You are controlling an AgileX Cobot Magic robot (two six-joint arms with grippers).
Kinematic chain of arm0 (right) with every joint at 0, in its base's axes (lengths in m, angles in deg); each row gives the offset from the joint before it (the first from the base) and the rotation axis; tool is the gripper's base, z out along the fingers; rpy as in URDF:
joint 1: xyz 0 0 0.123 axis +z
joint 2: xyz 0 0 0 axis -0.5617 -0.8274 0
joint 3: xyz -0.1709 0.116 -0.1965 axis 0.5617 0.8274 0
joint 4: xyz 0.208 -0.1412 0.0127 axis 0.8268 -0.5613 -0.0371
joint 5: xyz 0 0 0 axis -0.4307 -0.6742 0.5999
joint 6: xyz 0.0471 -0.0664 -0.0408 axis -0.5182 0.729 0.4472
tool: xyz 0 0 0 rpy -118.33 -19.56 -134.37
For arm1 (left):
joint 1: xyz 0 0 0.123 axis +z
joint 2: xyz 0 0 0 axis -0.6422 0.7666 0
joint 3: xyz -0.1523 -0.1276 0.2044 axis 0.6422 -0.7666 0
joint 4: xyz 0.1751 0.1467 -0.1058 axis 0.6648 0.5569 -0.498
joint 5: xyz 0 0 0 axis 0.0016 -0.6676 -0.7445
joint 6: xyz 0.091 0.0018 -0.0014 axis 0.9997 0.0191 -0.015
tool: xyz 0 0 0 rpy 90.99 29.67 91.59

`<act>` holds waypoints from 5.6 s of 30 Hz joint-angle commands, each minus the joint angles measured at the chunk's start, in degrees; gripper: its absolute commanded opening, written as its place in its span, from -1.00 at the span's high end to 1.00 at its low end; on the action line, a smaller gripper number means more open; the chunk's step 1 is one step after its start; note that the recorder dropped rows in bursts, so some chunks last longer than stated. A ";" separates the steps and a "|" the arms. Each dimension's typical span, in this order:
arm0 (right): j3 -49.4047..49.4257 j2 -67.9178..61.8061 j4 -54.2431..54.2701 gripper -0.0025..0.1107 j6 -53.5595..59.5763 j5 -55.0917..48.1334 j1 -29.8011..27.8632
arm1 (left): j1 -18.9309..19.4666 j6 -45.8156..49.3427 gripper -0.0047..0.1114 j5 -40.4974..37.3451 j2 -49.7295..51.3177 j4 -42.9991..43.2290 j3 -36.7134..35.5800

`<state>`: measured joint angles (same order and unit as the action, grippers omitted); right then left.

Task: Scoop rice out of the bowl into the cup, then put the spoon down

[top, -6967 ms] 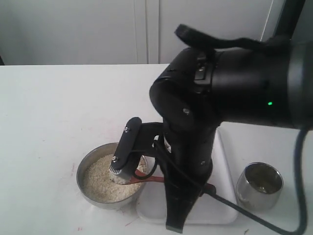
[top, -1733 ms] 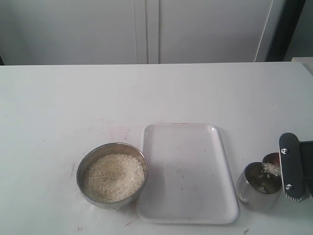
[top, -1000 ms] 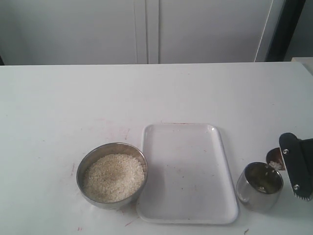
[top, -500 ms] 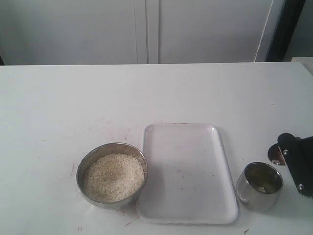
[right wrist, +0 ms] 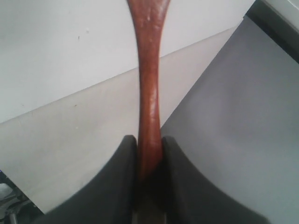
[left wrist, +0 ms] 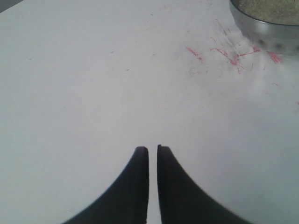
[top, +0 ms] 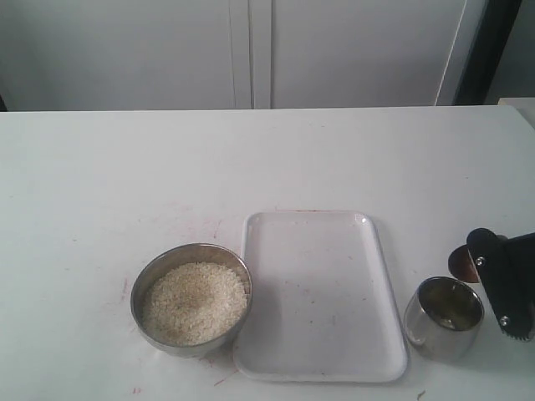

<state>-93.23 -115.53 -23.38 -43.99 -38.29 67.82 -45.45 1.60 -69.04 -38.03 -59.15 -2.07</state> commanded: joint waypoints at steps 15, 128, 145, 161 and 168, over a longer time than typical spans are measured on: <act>-7.05 -0.02 23.69 0.96 -45.35 -0.35 0.17 | -0.42 -0.33 0.67 -2.79 -0.01 -0.32 -0.52; -33.79 -16.29 48.57 0.96 -58.98 0.62 2.41 | -0.42 -0.33 0.67 -2.79 -0.01 -0.32 -0.52; -32.86 1.06 45.28 0.96 -55.37 -0.35 4.64 | -0.42 -0.33 0.67 -2.79 -0.01 -0.32 -0.52; -17.94 9.68 37.68 0.96 -55.37 42.56 -0.31 | -0.42 -0.33 0.67 -2.79 -0.01 -0.32 -0.52; -2.47 22.17 37.69 0.96 -55.37 54.22 -13.11 | -0.42 -0.33 0.67 -2.79 -0.01 -0.32 -0.52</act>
<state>-100.74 -98.40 14.93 -99.82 13.36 59.77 -45.45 1.60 -69.04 -38.03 -59.15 -2.07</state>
